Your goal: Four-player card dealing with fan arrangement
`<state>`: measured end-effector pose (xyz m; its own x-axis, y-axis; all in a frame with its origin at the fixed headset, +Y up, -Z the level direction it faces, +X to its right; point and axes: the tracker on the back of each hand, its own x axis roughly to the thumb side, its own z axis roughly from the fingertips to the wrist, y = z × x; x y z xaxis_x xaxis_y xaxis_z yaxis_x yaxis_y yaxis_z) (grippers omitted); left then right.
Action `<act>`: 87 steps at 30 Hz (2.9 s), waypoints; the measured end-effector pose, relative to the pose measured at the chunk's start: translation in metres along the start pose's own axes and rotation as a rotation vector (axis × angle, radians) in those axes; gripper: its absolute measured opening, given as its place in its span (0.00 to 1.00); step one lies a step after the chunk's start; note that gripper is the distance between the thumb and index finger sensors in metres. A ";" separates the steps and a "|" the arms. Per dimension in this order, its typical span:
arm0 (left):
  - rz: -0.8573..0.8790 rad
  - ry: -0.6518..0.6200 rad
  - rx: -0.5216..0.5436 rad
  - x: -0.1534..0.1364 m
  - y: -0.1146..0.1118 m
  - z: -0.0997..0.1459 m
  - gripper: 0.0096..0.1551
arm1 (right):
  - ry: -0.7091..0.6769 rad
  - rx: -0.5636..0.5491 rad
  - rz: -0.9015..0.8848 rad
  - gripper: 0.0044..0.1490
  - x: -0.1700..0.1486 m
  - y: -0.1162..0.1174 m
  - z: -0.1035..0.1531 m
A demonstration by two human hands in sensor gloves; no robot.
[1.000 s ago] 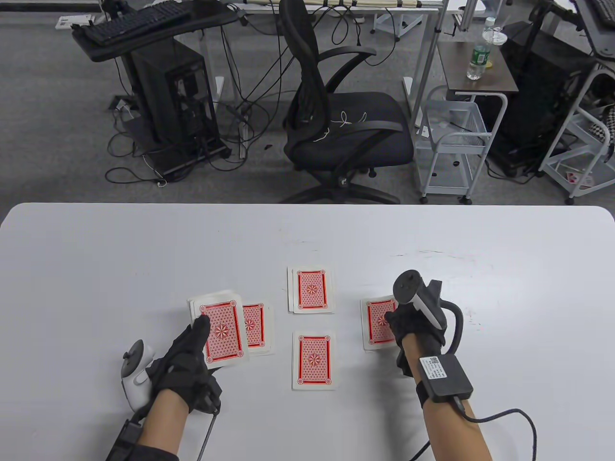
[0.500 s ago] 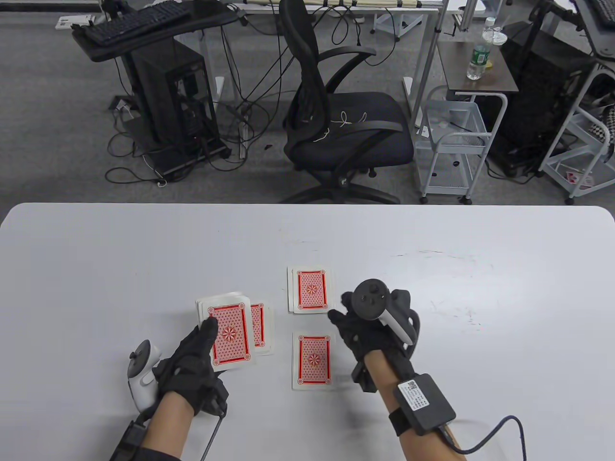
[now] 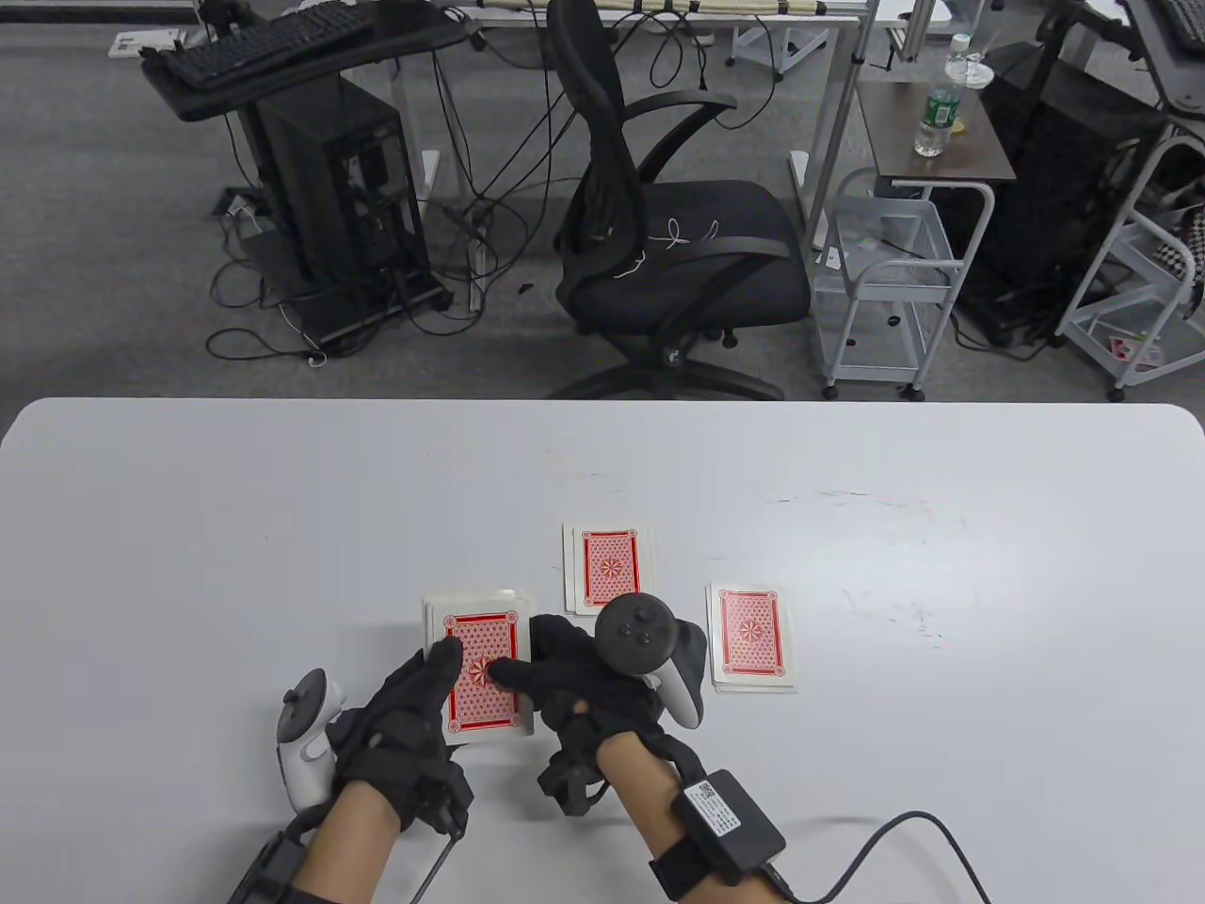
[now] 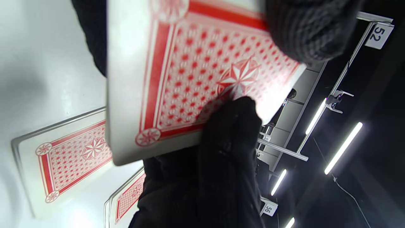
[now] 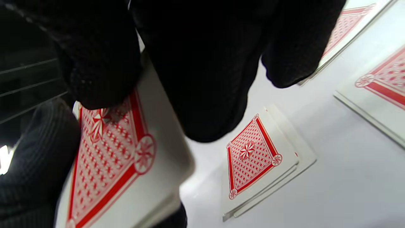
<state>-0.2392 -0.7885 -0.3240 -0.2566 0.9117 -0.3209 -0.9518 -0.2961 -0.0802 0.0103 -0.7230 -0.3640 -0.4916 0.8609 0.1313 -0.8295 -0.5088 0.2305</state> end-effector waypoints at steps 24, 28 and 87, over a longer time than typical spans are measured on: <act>-0.048 0.032 0.106 0.003 0.024 0.000 0.27 | 0.415 0.084 0.895 0.54 -0.056 -0.013 0.000; -0.044 0.029 0.109 0.004 0.023 0.001 0.27 | 0.401 0.084 0.967 0.52 -0.050 -0.011 0.000; 0.085 -0.048 0.251 0.022 0.070 0.002 0.27 | 0.170 0.116 0.454 0.40 0.045 0.029 -0.084</act>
<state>-0.3115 -0.7884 -0.3350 -0.3389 0.9009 -0.2709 -0.9370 -0.2972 0.1837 -0.0587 -0.6992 -0.4327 -0.8409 0.5343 0.0864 -0.4910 -0.8202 0.2936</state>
